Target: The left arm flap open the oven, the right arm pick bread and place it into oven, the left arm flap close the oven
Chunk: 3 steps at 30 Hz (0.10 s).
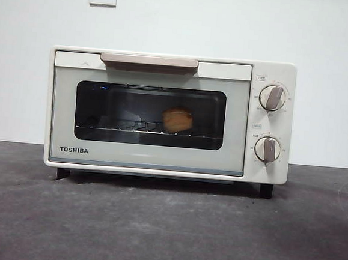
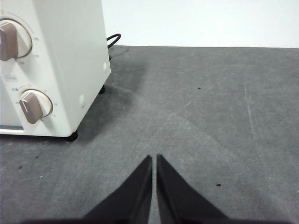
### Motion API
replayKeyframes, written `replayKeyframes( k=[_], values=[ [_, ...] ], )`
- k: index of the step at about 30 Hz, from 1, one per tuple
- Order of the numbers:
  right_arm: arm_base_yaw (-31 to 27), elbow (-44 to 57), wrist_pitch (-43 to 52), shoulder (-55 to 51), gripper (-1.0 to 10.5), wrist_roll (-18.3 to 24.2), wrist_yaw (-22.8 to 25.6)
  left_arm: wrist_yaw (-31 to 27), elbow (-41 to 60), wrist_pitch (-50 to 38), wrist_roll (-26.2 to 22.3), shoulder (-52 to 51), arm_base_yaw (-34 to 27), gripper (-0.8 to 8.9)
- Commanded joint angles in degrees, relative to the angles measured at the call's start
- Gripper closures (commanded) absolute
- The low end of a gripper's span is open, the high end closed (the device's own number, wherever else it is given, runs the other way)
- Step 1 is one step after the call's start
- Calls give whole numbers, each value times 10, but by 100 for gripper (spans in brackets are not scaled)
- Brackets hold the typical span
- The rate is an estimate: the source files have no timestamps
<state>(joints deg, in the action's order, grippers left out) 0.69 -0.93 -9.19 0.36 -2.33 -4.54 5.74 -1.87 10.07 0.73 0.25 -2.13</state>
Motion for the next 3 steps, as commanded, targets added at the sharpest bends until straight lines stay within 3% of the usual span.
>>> replayKeyframes(
  k=[1, 3],
  values=[
    [-1, 4, 6, -1, 936, 4, 1, -2, 12, 4, -7, -1, -1, 793],
    [-1, 4, 6, -1, 936, 4, 0, -2, 12, 4, -7, -1, -1, 794]
  ],
)
